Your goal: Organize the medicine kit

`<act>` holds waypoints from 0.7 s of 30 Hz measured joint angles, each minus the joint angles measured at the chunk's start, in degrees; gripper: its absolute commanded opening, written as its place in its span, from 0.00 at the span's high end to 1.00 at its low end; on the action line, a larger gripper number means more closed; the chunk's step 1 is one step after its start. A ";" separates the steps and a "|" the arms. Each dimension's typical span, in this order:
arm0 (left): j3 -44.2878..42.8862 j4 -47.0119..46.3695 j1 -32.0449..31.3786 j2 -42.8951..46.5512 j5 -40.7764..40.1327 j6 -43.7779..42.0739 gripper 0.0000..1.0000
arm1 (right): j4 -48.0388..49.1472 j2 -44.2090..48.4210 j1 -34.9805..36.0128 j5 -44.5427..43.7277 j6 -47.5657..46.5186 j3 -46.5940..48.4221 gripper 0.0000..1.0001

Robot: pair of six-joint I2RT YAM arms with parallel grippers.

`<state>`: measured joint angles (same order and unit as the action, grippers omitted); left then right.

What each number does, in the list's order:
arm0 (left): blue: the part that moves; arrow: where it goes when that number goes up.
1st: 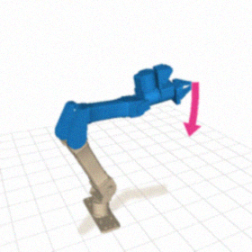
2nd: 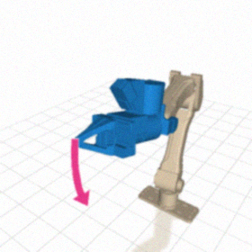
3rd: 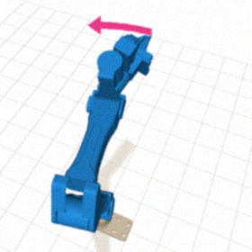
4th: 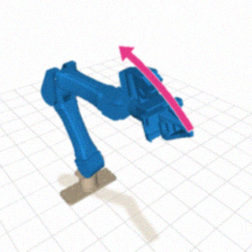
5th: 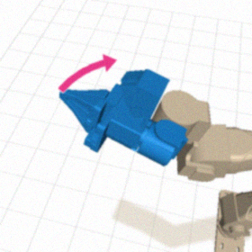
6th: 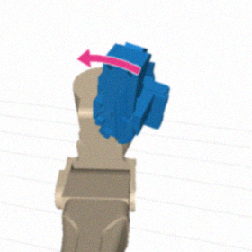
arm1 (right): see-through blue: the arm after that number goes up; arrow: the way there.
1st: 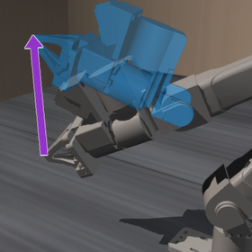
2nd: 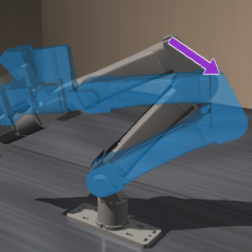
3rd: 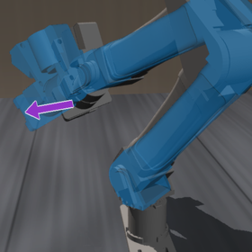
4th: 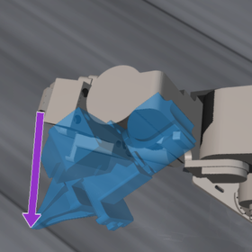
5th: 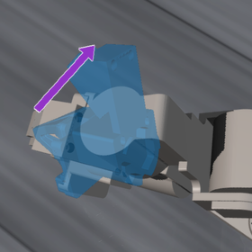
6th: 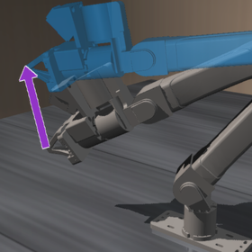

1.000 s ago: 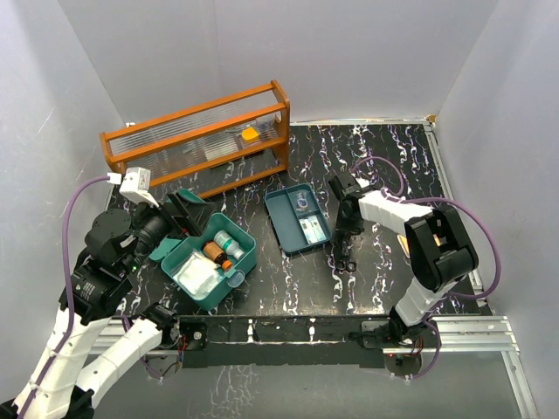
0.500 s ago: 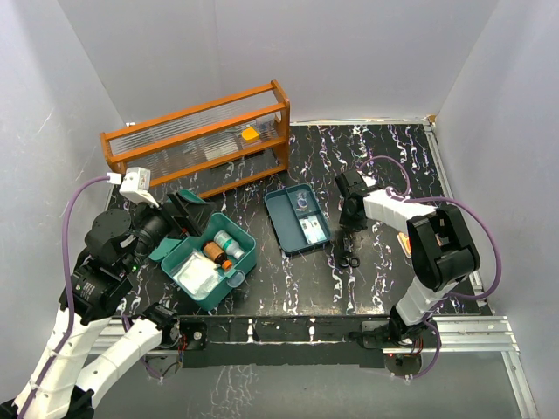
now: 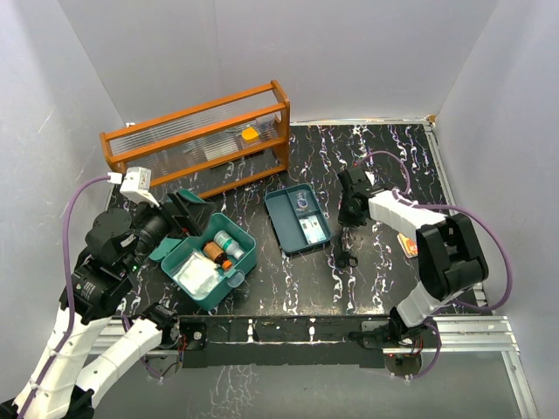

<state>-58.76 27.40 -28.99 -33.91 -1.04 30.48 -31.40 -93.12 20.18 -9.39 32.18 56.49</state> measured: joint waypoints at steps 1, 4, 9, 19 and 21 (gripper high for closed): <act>0.00 0.00 0.00 -0.04 0.00 -0.02 0.16 | 0.00 0.94 0.00 0.63 -0.13 -0.02 1.00; 0.00 -0.04 0.00 -0.09 0.00 -0.02 0.16 | 0.20 3.72 0.00 2.34 -0.46 -0.02 1.00; 0.00 -0.44 0.00 -0.22 0.31 -0.02 0.16 | 0.09 5.66 0.00 3.04 -0.59 -0.02 0.82; -0.17 -5.07 0.00 -7.02 14.62 -0.72 0.21 | -2.49 5.64 -0.02 1.99 -1.18 -4.96 0.63; -0.17 -6.47 0.00 -9.55 18.21 -0.35 0.22 | -3.43 5.64 -0.02 2.29 -1.92 -5.81 0.63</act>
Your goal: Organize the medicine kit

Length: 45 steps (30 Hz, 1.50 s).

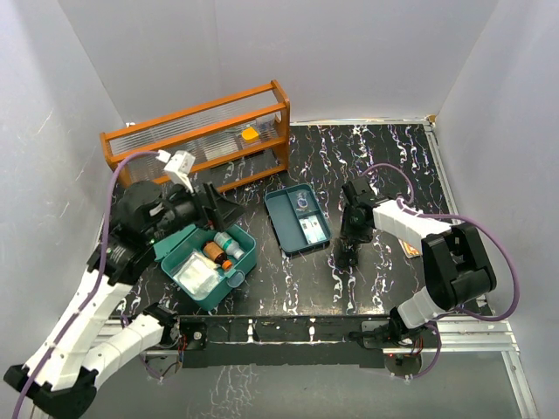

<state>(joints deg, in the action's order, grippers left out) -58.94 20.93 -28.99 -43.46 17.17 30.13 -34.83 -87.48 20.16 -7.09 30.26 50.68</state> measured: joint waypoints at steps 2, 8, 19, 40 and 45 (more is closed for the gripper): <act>0.02 -1.75 0.00 -2.47 3.19 0.81 0.22 | -0.76 0.00 -0.02 0.28 -0.61 -0.50 0.63; 1.99 -6.93 -0.61 -5.27 8.09 3.34 0.22 | -1.36 -0.09 -0.02 2.64 -2.56 -0.90 0.63; 4.04 -12.00 -9.11 -7.30 5.70 5.95 0.22 | -1.46 -1.53 1.77 3.43 -4.76 -0.90 0.66; 4.42 -11.74 -13.14 -8.57 -1.64 6.08 0.22 | -2.54 -0.87 5.31 -2.86 -1.79 -0.35 0.94; 4.44 -11.45 -13.14 -8.57 -1.97 6.05 0.22 | -2.47 1.31 5.33 -3.08 -0.20 -0.98 0.89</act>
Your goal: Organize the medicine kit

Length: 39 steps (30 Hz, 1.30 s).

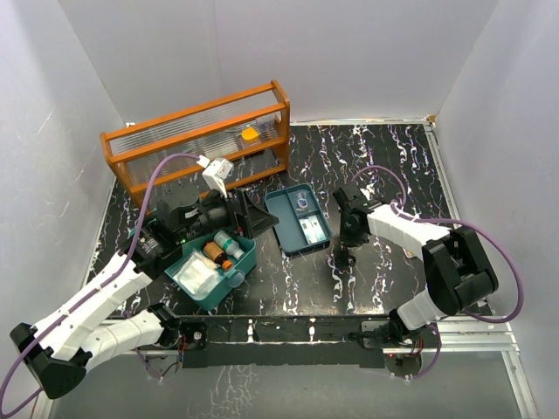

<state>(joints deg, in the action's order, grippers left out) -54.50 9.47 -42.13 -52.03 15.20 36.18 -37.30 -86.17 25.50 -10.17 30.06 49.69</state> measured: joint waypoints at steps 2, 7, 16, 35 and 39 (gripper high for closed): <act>0.00 0.00 0.00 0.00 -0.15 0.00 0.22 | 0.04 0.17 0.00 -0.07 0.31 -0.33 0.78; 0.11 0.15 -0.09 0.00 -0.46 -0.07 0.22 | -0.22 0.20 0.00 -0.17 1.16 -1.14 0.61; 0.31 0.50 -0.11 0.11 -1.11 -0.13 0.22 | -0.20 -1.11 1.31 1.40 0.24 -1.81 0.60; 0.31 1.29 -0.11 0.13 -1.64 -0.22 0.21 | -0.11 -0.55 1.86 0.63 0.33 -1.57 0.80; 0.31 1.31 -0.11 0.17 -2.29 -0.26 0.21 | -0.13 2.25 1.86 -0.66 1.20 -1.57 0.79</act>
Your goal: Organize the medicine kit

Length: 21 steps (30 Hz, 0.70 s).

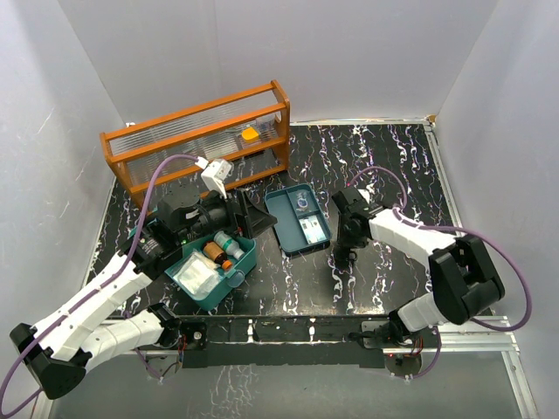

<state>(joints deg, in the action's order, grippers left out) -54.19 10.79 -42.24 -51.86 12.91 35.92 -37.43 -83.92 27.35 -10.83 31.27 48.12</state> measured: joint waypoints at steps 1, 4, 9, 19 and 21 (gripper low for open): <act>0.00 0.02 0.00 0.04 -0.07 -0.02 0.21 | 0.00 0.74 0.00 -0.22 0.28 0.00 0.79; 0.00 0.31 0.00 0.20 -0.28 -0.24 0.21 | 0.11 3.56 0.00 -1.01 0.98 0.00 0.80; 0.00 1.27 0.00 0.55 -1.01 -0.57 0.21 | 0.85 6.99 0.00 -1.14 1.95 0.17 0.82; 0.00 4.57 0.00 4.11 -7.41 -1.16 0.19 | 5.57 7.63 3.56 0.92 1.88 5.25 0.83; 0.00 5.90 0.00 5.81 -10.51 -1.16 0.18 | 6.95 5.11 5.95 1.27 1.86 7.93 0.83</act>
<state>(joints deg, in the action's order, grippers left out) -54.19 16.69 -42.24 -46.04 2.39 34.76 -30.48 -78.81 33.30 -9.56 33.12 56.05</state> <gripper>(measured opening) 0.806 0.260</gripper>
